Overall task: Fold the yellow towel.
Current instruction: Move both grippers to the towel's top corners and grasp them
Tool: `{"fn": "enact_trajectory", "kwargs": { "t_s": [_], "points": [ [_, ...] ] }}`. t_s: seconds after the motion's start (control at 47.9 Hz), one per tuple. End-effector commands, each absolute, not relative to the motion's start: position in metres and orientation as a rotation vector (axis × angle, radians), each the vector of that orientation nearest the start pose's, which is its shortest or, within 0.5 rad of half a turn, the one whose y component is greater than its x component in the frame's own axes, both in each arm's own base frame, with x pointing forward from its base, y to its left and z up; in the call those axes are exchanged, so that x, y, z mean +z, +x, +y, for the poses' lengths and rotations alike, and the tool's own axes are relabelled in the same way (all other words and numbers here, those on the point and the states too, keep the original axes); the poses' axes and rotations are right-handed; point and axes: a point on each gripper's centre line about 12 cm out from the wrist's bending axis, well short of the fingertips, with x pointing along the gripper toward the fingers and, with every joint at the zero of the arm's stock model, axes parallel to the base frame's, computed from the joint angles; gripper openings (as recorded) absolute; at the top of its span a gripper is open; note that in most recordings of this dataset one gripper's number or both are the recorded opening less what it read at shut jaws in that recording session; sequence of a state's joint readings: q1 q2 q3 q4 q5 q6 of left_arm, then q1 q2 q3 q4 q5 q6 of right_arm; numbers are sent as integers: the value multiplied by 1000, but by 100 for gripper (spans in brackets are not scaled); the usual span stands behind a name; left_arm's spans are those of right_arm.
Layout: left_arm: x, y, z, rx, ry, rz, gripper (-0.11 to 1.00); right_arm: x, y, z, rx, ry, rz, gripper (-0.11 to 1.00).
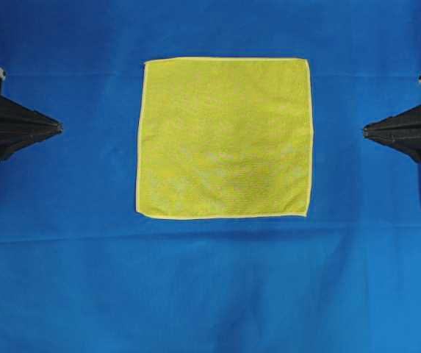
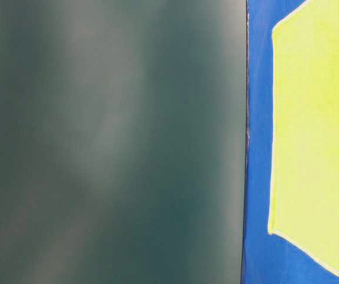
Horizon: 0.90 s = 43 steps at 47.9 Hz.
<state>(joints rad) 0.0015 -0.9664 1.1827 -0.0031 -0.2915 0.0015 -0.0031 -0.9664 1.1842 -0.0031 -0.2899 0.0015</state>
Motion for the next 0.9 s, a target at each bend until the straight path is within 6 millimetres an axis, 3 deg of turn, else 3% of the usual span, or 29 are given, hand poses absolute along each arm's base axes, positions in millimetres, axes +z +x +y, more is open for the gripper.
{"fn": "enact_trajectory", "kwargs": {
  "t_s": [0.0, 0.188, 0.355, 0.606, 0.689, 0.877],
  "points": [
    [294, 203, 1, 9, -36, -60, 0, 300, 202, -2, -10, 3, -94, 0],
    [287, 212, 6, 30, -31, -10, 0, 296, 210, -16, -76, 27, 14, 0],
    [266, 227, 29, 133, -38, 87, 0, 285, 217, -41, -192, 59, 138, 0],
    [232, 256, 72, 280, -69, 255, 1, 247, 221, -95, -411, 119, 321, 1],
    [220, 263, 86, 323, -82, 304, 15, 232, 222, -112, -471, 141, 380, 5],
    [190, 279, 122, 418, -108, 389, 71, 195, 233, -149, -559, 178, 536, 59]
  ]
}}
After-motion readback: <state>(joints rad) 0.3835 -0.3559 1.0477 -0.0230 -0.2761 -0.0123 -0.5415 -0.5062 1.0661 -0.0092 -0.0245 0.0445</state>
